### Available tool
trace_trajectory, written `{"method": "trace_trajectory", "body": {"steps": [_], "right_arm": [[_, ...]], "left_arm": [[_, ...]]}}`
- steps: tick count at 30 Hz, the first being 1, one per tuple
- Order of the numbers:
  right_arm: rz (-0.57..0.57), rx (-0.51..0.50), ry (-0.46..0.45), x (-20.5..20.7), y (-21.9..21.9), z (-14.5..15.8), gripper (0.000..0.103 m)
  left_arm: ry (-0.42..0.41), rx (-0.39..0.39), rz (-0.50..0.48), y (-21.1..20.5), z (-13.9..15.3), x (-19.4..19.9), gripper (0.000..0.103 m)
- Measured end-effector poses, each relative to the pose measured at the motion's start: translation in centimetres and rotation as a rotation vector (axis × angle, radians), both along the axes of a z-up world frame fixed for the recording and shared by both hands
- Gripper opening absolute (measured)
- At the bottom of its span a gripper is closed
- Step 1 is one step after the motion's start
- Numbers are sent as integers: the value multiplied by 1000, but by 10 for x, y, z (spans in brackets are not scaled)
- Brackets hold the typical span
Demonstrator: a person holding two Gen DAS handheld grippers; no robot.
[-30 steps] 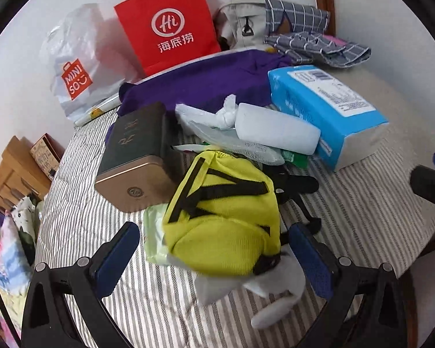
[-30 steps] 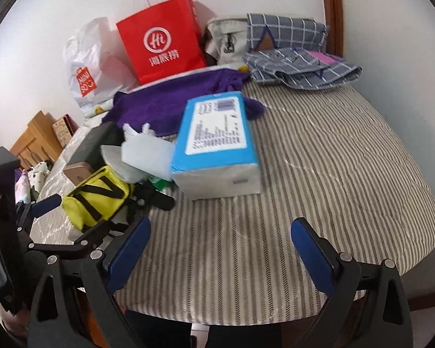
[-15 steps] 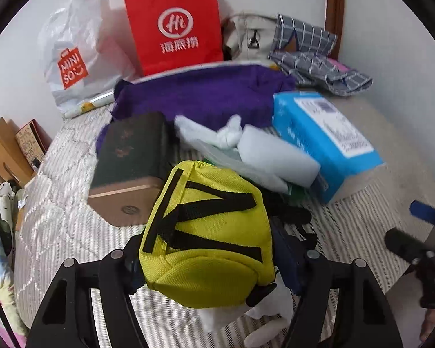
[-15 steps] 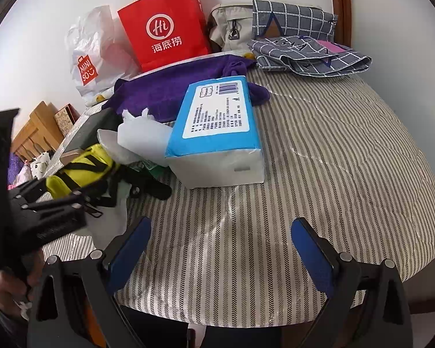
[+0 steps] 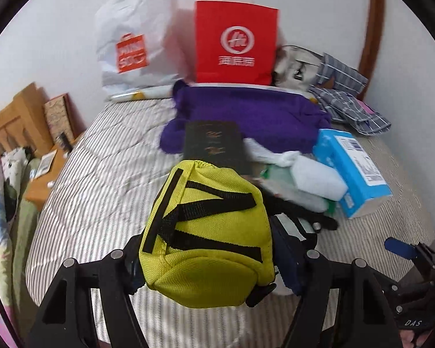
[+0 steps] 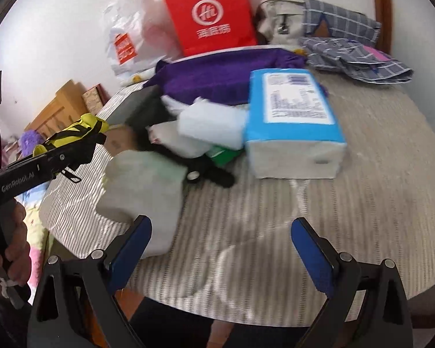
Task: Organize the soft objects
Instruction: 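Grasp the white glove with the right gripper while the left gripper lifts the yellow pouch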
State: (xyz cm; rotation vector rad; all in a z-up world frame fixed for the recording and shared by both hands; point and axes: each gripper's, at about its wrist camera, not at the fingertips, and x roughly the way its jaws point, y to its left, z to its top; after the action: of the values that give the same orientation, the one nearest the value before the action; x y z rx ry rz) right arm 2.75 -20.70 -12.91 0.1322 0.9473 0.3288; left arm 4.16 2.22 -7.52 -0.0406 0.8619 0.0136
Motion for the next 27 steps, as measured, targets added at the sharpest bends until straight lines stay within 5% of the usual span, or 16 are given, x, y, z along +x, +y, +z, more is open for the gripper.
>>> {"method": "trace_trajectory", "body": {"steps": [6, 19, 20, 22, 25, 27], "right_arm": [[55, 74, -1, 4, 27, 0, 81], [137, 33, 34, 26, 82, -26, 79], [148, 37, 11, 25, 82, -26, 73], [178, 31, -22, 20, 81, -21, 33], [199, -6, -29, 17, 77, -16, 15], [192, -6, -37, 12, 69, -10, 14]], "left_arm": [[7, -30, 46, 28, -10, -5, 70], [39, -88, 66, 63, -32, -8, 70], [41, -90, 66, 64, -33, -8, 70], [46, -92, 61, 64, -36, -7, 70], [54, -109, 54, 66, -40, -6, 70], [59, -117, 54, 67, -43, -6, 70]]}}
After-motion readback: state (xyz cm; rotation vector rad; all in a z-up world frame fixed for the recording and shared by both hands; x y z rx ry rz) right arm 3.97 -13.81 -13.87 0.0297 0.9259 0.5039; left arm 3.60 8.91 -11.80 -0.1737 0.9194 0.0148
